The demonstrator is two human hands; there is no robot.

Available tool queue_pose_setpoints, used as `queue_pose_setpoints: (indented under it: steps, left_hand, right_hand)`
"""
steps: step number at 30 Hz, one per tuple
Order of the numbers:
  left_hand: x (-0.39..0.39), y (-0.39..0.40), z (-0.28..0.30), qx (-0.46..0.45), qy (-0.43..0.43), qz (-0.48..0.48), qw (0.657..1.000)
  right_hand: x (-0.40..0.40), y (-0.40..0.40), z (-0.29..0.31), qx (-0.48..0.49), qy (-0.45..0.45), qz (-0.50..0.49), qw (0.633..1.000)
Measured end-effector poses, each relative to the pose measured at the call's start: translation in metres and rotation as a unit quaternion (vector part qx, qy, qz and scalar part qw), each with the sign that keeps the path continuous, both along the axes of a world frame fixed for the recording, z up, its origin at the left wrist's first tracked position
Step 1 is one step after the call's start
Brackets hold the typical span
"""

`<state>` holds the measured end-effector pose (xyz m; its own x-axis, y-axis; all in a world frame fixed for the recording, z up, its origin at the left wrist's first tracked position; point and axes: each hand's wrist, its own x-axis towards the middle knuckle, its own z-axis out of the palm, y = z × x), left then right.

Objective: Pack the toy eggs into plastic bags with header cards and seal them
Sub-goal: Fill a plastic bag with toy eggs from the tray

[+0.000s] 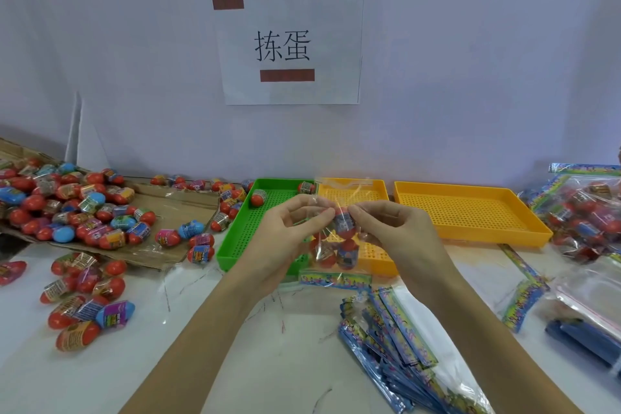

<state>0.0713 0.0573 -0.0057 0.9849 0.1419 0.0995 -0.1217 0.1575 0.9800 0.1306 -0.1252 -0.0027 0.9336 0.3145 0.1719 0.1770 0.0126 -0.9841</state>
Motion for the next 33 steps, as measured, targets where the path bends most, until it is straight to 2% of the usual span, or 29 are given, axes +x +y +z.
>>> queue_pose_setpoints:
  steps: [3,10,14,19,23,28,30,31,33]
  left_hand:
    - [0.001,-0.001,-0.002,0.004,0.001,0.026,1.0]
    - [0.0,-0.001,-0.005,-0.04,0.004,0.085,0.996]
    - [-0.001,-0.001,-0.004,-0.002,0.004,0.103,0.995]
    - [-0.002,0.0,-0.003,-0.018,0.013,0.086,0.996]
    - [-0.001,0.002,-0.003,0.004,0.019,0.077,0.997]
    - [-0.001,0.004,-0.004,0.0,0.038,0.059,0.998]
    - [-0.001,0.002,-0.006,0.007,0.047,0.048,0.998]
    - [0.0,0.001,-0.007,0.014,0.049,0.047,0.998]
    - [0.001,-0.001,-0.008,0.035,0.045,0.056,0.997]
  right_hand:
    - [0.002,-0.001,-0.003,0.027,0.025,-0.003,0.999]
    - [0.005,-0.002,0.0,-0.013,-0.023,-0.038,0.999]
    - [0.004,-0.008,0.007,-0.054,-0.044,0.024,0.997]
    - [0.01,-0.013,0.006,-0.042,-0.034,0.004,0.999]
    - [0.013,-0.017,0.006,-0.047,-0.024,0.032,0.998]
    - [0.017,-0.021,0.001,-0.057,0.005,-0.002,0.998]
    - [0.013,-0.013,-0.001,-0.086,-0.047,-0.059,0.993]
    - [0.01,-0.009,-0.002,-0.107,-0.108,-0.093,0.984]
    - [0.002,0.0,-0.004,-0.15,-0.268,-0.135,0.942]
